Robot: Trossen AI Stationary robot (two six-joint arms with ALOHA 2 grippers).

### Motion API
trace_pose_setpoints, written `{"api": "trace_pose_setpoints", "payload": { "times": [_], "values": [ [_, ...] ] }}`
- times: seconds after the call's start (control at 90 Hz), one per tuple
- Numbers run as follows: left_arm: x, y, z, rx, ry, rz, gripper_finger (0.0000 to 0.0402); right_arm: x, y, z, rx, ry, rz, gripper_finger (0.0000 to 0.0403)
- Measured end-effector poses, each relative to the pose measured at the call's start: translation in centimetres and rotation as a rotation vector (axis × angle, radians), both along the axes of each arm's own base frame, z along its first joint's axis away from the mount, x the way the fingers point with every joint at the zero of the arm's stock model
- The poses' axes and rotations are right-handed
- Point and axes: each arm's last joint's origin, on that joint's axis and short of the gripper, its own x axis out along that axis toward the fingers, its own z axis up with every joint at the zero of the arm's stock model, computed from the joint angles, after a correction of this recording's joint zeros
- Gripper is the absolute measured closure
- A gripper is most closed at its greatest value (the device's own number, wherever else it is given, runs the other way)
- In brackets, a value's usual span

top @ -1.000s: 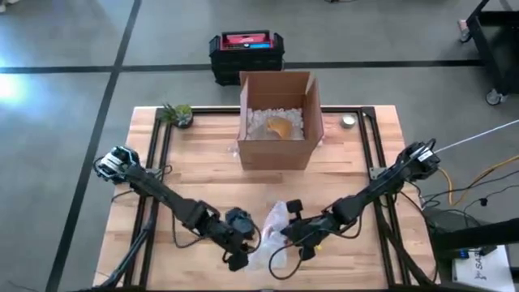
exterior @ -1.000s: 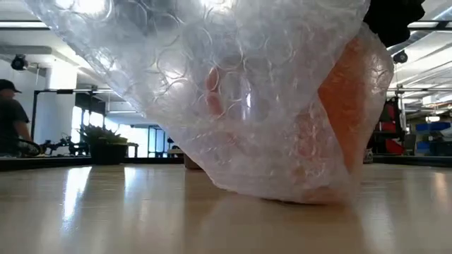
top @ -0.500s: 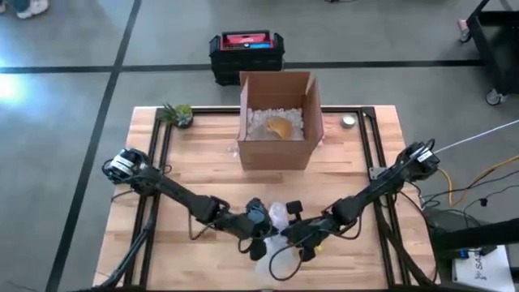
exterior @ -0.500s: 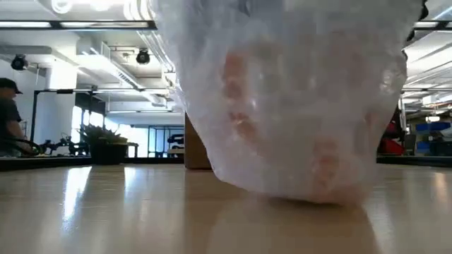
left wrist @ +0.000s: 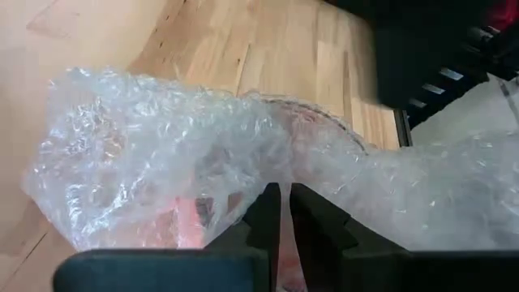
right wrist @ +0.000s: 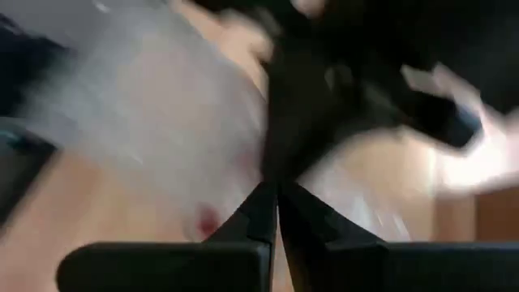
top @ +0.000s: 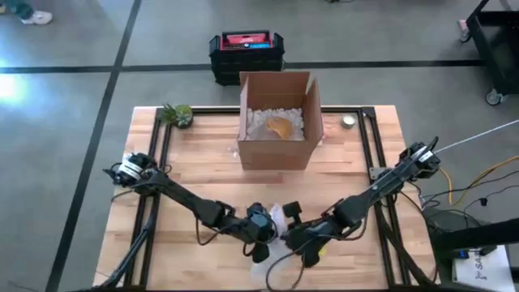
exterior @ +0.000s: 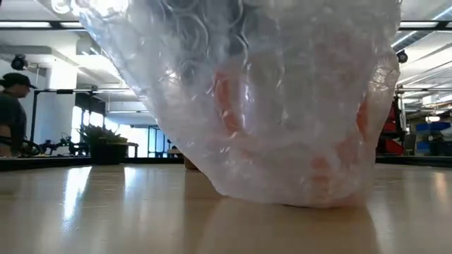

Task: Wrap mug
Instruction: Wrap the orange mug with the transparent bubble wrap

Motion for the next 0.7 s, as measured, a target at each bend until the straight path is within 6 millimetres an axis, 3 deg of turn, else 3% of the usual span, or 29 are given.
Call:
{"api": "trace_pose_setpoints", "payload": {
  "times": [0.167,0.311,0.467,0.7],
  "values": [
    [0.0,0.0,0.1,-0.002,-0.004,0.0,0.0381,1.3,-0.2,-4.7,-0.05,0.137,-0.009,0.0403],
    [-0.5,-0.7,1.8,-0.04,-0.01,-0.06,0.0381,2.1,-0.7,-6.6,-0.065,0.185,-0.051,0.0403],
    [-1.9,-2.3,4.8,-0.052,-0.025,-0.121,0.0381,2.2,-1.0,-6.5,-0.056,0.19,-0.055,0.0403],
    [-2.3,-3.2,4.4,-0.017,-0.041,-0.155,0.0381,2.5,-0.9,-5.7,-0.059,0.165,-0.026,0.0403]
  ]
}}
